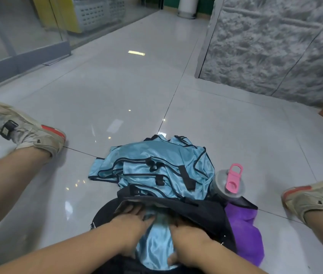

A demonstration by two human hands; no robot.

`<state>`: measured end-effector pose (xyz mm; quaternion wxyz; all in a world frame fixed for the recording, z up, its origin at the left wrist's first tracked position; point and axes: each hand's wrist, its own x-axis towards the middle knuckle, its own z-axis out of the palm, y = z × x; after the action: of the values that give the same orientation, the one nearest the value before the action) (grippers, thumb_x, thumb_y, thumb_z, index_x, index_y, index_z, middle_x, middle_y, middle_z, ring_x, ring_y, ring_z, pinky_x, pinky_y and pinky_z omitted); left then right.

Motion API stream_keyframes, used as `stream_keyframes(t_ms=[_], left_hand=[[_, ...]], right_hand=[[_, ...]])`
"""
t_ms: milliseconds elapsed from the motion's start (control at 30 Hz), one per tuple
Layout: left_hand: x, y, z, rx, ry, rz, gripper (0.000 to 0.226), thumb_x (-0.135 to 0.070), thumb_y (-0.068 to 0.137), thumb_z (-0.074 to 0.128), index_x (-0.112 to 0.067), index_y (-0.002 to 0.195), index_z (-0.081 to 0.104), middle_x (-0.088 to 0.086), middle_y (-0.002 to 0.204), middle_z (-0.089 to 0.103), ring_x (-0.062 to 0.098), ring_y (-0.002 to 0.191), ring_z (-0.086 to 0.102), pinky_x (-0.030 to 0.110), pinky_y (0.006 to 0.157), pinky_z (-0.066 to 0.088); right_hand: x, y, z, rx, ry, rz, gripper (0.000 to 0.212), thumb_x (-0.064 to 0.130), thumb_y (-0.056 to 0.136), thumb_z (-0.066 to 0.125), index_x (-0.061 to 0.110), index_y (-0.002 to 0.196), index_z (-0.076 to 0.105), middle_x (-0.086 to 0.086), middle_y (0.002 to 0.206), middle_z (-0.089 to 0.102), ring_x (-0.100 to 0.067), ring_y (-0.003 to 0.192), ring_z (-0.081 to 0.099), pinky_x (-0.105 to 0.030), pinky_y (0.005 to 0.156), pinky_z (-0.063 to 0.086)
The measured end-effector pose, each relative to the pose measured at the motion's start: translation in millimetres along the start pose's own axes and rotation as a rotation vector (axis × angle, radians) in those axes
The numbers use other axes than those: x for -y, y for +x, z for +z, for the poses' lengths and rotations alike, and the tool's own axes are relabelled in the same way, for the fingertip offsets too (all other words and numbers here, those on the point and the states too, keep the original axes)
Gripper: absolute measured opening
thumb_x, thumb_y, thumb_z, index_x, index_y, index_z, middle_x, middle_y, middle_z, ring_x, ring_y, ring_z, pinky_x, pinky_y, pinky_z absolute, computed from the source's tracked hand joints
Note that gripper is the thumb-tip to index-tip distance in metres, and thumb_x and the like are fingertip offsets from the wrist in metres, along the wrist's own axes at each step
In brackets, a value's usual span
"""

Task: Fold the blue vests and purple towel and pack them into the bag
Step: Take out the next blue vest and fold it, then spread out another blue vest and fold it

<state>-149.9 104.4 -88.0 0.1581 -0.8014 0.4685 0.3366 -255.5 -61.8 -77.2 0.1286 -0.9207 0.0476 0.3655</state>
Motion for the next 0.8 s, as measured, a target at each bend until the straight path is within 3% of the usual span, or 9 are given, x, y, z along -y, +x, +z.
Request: stream_keyframes(t_ms=[67, 100, 200, 367, 500, 567, 667, 700, 800], left_hand=[[0, -15, -22, -0.135, -0.1, 0.02, 0.058, -0.027, 0.082, 0.076, -0.021, 0.136, 0.057, 0.013, 0.14, 0.059, 0.033, 0.126, 0.059, 0.044, 0.107, 0.05], [0, -21, -33, -0.199, -0.196, 0.031, 0.031, -0.02, 0.082, 0.07, -0.02, 0.113, 0.067, 0.01, 0.114, 0.071, 0.03, 0.103, 0.068, 0.04, 0.087, 0.058], [4, -44, -73, -0.373, -0.595, 0.044, 0.006, -0.016, 0.073, 0.062, -0.022, 0.072, 0.063, 0.001, 0.071, 0.068, 0.017, 0.069, 0.067, 0.033, 0.059, 0.051], [39, -36, -129, -0.647, -1.349, -0.094, 0.008, -0.008, 0.081, 0.066, -0.006, 0.087, 0.07, 0.002, 0.055, 0.064, 0.014, 0.043, 0.059, 0.021, 0.04, 0.042], [86, 16, -119, -0.779, -1.29, -0.337, 0.019, -0.007, 0.091, 0.059, -0.021, 0.087, 0.071, 0.003, 0.078, 0.07, 0.016, 0.063, 0.063, 0.039, 0.064, 0.06], [101, 41, -107, -0.75, -1.206, -0.352, 0.019, -0.01, 0.095, 0.06, -0.026, 0.095, 0.07, -0.002, 0.097, 0.071, 0.012, 0.079, 0.065, 0.034, 0.077, 0.057], [118, 69, -96, -0.732, -1.242, -0.301, 0.021, -0.01, 0.1, 0.059, -0.024, 0.109, 0.071, -0.006, 0.117, 0.069, 0.011, 0.109, 0.064, 0.029, 0.098, 0.049], [123, 76, -93, -0.727, -1.247, -0.311, 0.022, -0.009, 0.101, 0.058, -0.024, 0.111, 0.071, -0.006, 0.119, 0.068, 0.011, 0.108, 0.063, 0.026, 0.094, 0.049], [147, 95, -83, -0.764, -1.136, -0.49, 0.027, -0.008, 0.098, 0.055, -0.027, 0.112, 0.07, -0.003, 0.121, 0.065, 0.018, 0.086, 0.068, 0.026, 0.07, 0.054]], right_hand=[[11, -10, -29, -0.025, 0.026, -0.123, 0.08, 0.047, 0.087, 0.078, 0.015, 0.151, 0.043, -0.012, 0.149, 0.052, -0.034, 0.132, 0.053, -0.041, 0.11, 0.046], [16, -16, -44, -0.056, 0.066, -0.194, 0.056, 0.044, 0.089, 0.076, 0.016, 0.134, 0.06, -0.009, 0.129, 0.066, -0.029, 0.114, 0.062, -0.038, 0.098, 0.052], [27, -29, -95, -0.188, 0.25, -0.276, 0.018, 0.026, 0.084, 0.067, 0.014, 0.095, 0.076, -0.004, 0.086, 0.073, -0.021, 0.079, 0.066, -0.034, 0.074, 0.056], [10, -21, -155, -0.424, 0.796, -0.193, 0.014, 0.004, 0.093, 0.066, 0.012, 0.097, 0.076, -0.002, 0.08, 0.076, -0.012, 0.061, 0.072, -0.026, 0.056, 0.056], [-22, 29, -155, -0.523, 0.644, -0.014, 0.025, 0.022, 0.097, 0.068, 0.023, 0.121, 0.073, 0.009, 0.109, 0.073, -0.007, 0.094, 0.07, -0.031, 0.093, 0.058], [-31, 50, -149, -0.504, 0.577, 0.03, 0.037, 0.024, 0.099, 0.066, 0.024, 0.135, 0.066, 0.006, 0.129, 0.069, -0.011, 0.117, 0.066, -0.031, 0.106, 0.051], [-37, 72, -147, -0.488, 0.538, 0.052, 0.048, 0.025, 0.101, 0.063, 0.027, 0.148, 0.056, 0.002, 0.144, 0.061, -0.011, 0.1, 0.07, -0.019, 0.086, 0.054], [-38, 79, -147, -0.487, 0.513, 0.056, 0.05, 0.026, 0.101, 0.063, 0.028, 0.15, 0.053, 0.001, 0.145, 0.061, -0.012, 0.097, 0.071, -0.019, 0.084, 0.054], [-40, 103, -145, -0.486, 0.399, 0.039, 0.056, 0.029, 0.101, 0.065, 0.027, 0.154, 0.047, 0.003, 0.155, 0.052, -0.02, 0.137, 0.054, -0.033, 0.113, 0.042]])
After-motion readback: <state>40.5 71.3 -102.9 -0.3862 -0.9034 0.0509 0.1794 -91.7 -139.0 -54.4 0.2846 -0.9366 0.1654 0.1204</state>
